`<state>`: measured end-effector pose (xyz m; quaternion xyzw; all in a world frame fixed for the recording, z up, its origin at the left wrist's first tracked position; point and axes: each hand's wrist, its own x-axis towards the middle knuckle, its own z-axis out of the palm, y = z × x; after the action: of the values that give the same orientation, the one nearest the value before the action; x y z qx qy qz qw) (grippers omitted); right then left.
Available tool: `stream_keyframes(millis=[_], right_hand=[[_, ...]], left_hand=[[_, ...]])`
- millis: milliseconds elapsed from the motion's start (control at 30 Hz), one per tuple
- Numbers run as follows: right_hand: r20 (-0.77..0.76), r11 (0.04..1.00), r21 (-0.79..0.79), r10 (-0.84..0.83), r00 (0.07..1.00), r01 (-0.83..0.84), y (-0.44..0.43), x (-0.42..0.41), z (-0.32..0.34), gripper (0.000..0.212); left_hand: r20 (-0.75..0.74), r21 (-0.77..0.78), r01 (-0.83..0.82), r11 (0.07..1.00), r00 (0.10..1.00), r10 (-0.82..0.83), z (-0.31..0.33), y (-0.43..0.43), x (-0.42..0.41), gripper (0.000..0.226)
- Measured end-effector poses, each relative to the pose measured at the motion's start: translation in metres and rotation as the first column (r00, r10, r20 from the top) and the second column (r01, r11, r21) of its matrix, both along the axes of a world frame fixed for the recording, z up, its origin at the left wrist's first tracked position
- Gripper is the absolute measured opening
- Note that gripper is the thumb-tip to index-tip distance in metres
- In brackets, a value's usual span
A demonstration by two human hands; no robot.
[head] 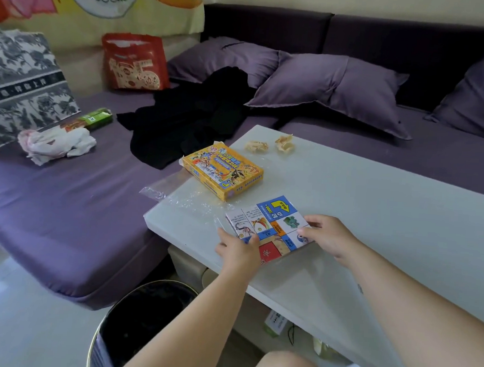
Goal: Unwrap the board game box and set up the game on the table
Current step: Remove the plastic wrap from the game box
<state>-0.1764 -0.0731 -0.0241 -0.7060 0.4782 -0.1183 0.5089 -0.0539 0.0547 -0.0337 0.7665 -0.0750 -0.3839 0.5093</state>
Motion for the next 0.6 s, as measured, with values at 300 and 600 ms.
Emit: stream_keyframes(millis=[300, 600], right_hand=[[0.064, 0.983, 0.066, -0.175, 0.982, 0.171, -0.026, -0.003, -0.003, 0.017], [0.177, 0.978, 0.072, -0.208, 0.962, 0.198, -0.022, 0.026, -0.003, 0.019]], left_hand=[[-0.195, 0.154, 0.143, 0.978, 0.974, -0.112, -0.007, -0.007, -0.009, 0.067], [-0.240, 0.106, -0.020, 0.994, 0.970, 0.045, -0.001, -0.006, 0.010, 0.060]])
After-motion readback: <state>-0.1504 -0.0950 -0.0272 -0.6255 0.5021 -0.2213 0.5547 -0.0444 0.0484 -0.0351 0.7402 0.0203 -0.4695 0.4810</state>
